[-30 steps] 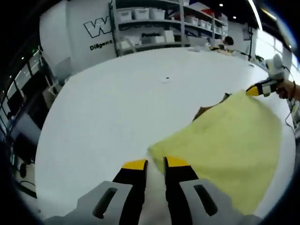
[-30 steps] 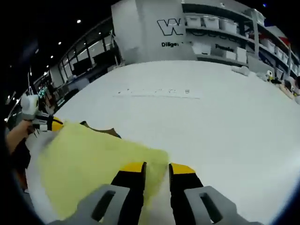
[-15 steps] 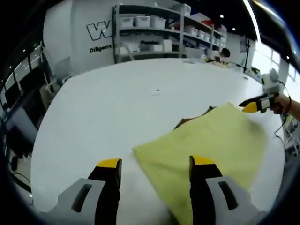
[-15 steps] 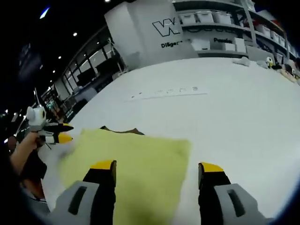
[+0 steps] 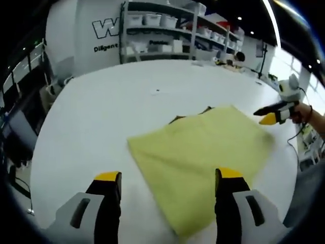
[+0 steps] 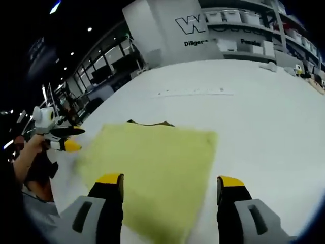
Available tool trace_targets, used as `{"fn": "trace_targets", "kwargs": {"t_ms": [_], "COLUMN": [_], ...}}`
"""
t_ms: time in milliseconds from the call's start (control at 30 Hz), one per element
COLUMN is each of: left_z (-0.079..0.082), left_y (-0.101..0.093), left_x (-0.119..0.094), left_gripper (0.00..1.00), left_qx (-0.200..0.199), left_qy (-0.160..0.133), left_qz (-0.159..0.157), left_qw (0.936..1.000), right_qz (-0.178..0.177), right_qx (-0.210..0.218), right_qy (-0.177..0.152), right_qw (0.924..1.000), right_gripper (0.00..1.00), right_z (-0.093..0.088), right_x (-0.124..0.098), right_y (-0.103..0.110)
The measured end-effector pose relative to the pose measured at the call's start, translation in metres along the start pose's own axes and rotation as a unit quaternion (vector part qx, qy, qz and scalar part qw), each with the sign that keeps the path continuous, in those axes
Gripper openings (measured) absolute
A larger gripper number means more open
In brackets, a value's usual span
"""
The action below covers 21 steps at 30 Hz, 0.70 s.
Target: Fold the garment on the visible template until the final outline fits inside the template.
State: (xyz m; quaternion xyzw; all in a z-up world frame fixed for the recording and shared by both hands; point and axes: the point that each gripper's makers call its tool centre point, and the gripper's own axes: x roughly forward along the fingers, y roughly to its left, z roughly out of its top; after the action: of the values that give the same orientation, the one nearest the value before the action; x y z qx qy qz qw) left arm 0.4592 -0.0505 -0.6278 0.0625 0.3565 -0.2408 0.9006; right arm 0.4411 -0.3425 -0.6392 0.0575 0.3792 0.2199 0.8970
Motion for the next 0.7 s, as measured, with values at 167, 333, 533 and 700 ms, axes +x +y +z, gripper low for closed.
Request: {"fn": "trace_targets", "kwargs": {"t_ms": [167, 333, 533, 700], "left_z": [-0.008, -0.024, -0.049, -0.062], "left_y": [-0.005, -0.008, -0.005, -0.009], "left_x": [-0.007, -0.009, -0.01, -0.011], "left_gripper": [0.77, 0.68, 0.53, 0.41], "left_qx": [-0.024, -0.049, -0.098, -0.101], "left_qy": [-0.003, 0.004, 0.04, 0.057], "left_qz": [-0.009, -0.024, -0.018, -0.018], "left_qw": [0.9997, 0.9985, 0.9943, 0.9931], "right_qz": [0.004, -0.001, -0.019, -0.026], "right_qx": [-0.003, -0.003, -0.005, 0.012], "right_qy": [0.014, 0.027, 0.05, 0.051], "right_qw": [0.9999, 0.9996, 0.9985, 0.9983], "right_gripper": [0.71, 0.64, 0.52, 0.36], "right_z": [-0.013, -0.028, -0.053, -0.064], "right_x": [-0.008, -0.016, -0.024, -0.026], "right_y": [0.003, 0.001, -0.003, -0.011]}}
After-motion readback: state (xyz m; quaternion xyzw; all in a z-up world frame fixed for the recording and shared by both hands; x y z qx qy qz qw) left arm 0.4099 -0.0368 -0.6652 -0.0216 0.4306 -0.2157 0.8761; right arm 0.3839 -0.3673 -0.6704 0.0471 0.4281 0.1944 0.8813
